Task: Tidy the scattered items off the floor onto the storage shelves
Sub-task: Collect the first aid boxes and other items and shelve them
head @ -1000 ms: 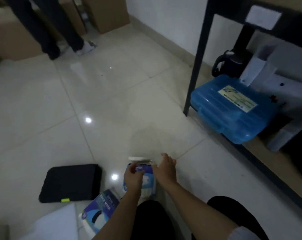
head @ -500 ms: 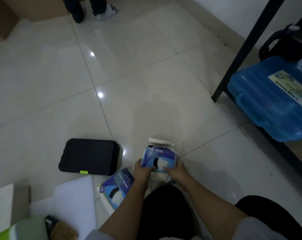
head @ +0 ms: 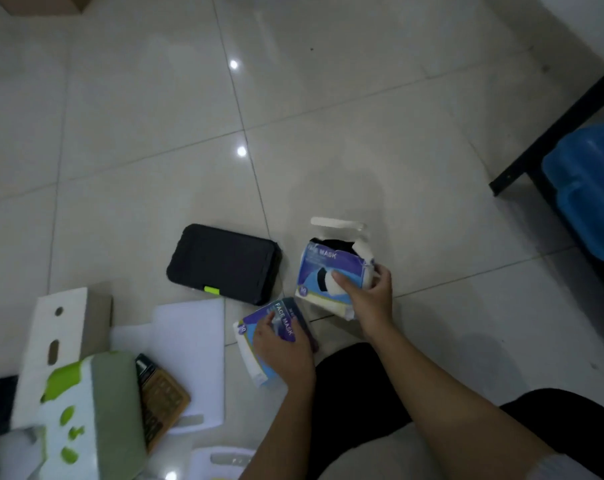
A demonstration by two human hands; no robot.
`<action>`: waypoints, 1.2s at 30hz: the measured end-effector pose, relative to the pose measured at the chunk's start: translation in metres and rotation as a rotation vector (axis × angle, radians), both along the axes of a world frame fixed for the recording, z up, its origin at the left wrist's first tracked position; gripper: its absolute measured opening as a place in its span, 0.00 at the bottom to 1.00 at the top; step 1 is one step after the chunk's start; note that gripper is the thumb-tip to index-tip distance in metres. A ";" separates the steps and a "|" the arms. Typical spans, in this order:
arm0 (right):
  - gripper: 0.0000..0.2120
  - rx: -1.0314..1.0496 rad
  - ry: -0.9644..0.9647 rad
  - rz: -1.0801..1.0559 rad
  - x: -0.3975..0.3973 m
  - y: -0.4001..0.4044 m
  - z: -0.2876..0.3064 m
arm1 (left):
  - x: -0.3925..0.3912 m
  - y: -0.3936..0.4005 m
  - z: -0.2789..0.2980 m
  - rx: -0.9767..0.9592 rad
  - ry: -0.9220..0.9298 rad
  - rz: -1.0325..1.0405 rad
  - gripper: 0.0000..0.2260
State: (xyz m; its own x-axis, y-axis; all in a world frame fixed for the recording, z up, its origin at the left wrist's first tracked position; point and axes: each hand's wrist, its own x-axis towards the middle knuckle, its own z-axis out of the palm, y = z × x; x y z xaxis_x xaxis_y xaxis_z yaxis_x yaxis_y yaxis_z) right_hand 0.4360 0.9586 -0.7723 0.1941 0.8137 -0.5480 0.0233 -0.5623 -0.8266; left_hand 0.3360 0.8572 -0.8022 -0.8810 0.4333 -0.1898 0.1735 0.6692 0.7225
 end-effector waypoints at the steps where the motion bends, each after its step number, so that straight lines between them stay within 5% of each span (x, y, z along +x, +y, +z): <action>1: 0.29 0.009 -0.010 -0.010 -0.002 -0.001 0.000 | 0.000 -0.003 -0.002 -0.129 -0.005 0.041 0.32; 4: 0.23 0.010 -0.030 -0.025 -0.006 -0.011 -0.002 | -0.002 -0.001 -0.001 -0.468 -0.279 0.091 0.60; 6: 0.23 0.020 -0.063 -0.027 -0.005 -0.018 -0.001 | -0.003 0.002 -0.002 -0.583 -0.295 -0.012 0.66; 14: 0.24 0.004 -0.100 -0.105 0.007 -0.027 0.004 | -0.030 0.006 -0.009 -0.626 -0.353 0.126 0.60; 21: 0.21 0.038 -0.022 -0.282 0.016 -0.022 0.021 | -0.018 0.023 0.005 0.007 -0.844 0.242 0.56; 27: 0.21 0.139 -0.056 -0.484 0.054 -0.017 0.049 | 0.006 0.058 0.068 0.328 -1.099 -0.127 0.41; 36: 0.20 0.230 -0.075 -0.980 0.155 -0.038 0.100 | 0.096 0.071 0.119 0.112 -1.356 -0.647 0.30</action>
